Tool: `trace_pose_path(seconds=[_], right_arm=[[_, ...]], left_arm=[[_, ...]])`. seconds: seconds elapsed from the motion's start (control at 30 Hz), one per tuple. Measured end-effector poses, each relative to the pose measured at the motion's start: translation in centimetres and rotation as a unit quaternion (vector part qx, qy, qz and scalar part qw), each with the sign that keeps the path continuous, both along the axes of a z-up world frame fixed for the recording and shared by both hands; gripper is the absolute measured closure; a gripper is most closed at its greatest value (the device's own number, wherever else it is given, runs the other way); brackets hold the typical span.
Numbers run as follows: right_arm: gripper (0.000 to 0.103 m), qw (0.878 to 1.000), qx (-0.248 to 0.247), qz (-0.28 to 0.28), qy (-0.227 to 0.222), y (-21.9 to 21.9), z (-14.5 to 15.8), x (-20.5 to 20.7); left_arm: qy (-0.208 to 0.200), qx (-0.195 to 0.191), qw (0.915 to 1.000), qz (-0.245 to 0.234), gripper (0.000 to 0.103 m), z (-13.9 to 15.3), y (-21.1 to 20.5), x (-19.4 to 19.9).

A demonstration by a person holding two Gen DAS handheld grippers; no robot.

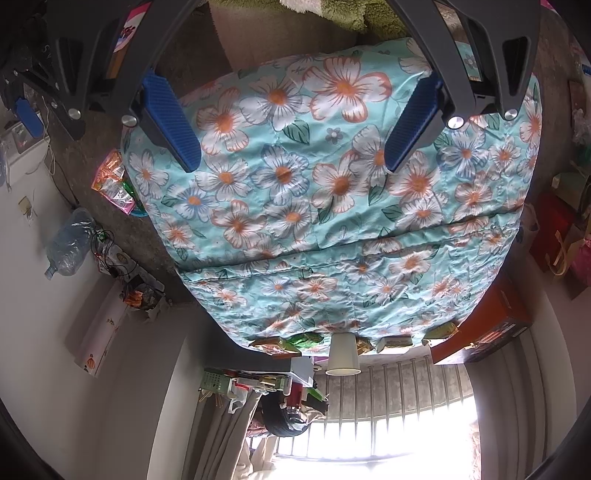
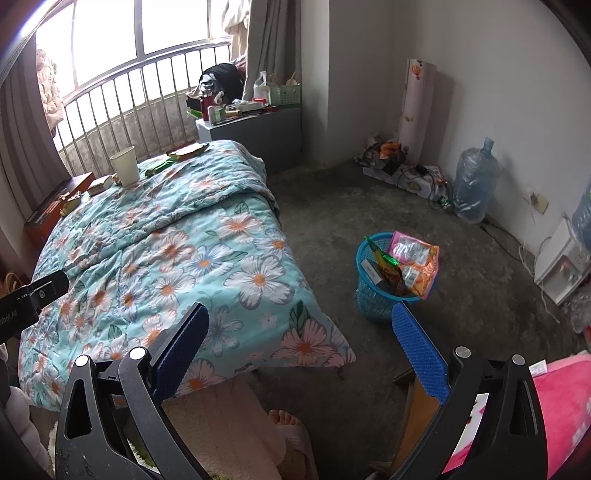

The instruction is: Collect trash

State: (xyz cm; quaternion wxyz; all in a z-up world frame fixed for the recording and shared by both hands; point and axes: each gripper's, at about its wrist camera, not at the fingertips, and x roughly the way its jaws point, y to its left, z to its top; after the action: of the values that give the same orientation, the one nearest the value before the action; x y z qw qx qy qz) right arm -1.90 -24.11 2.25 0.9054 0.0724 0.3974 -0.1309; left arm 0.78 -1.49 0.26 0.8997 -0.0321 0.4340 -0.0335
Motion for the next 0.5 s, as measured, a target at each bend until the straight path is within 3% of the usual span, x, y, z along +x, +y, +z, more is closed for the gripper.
trace_pose_path(seconds=[0.5], right_arm=[[0.008, 1.000, 0.000, 0.001, 0.000, -0.09, 0.02, 0.06]], left_arm=[[0.000, 0.001, 1.0000, 0.001, 0.006, -0.03, 0.08, -0.02]])
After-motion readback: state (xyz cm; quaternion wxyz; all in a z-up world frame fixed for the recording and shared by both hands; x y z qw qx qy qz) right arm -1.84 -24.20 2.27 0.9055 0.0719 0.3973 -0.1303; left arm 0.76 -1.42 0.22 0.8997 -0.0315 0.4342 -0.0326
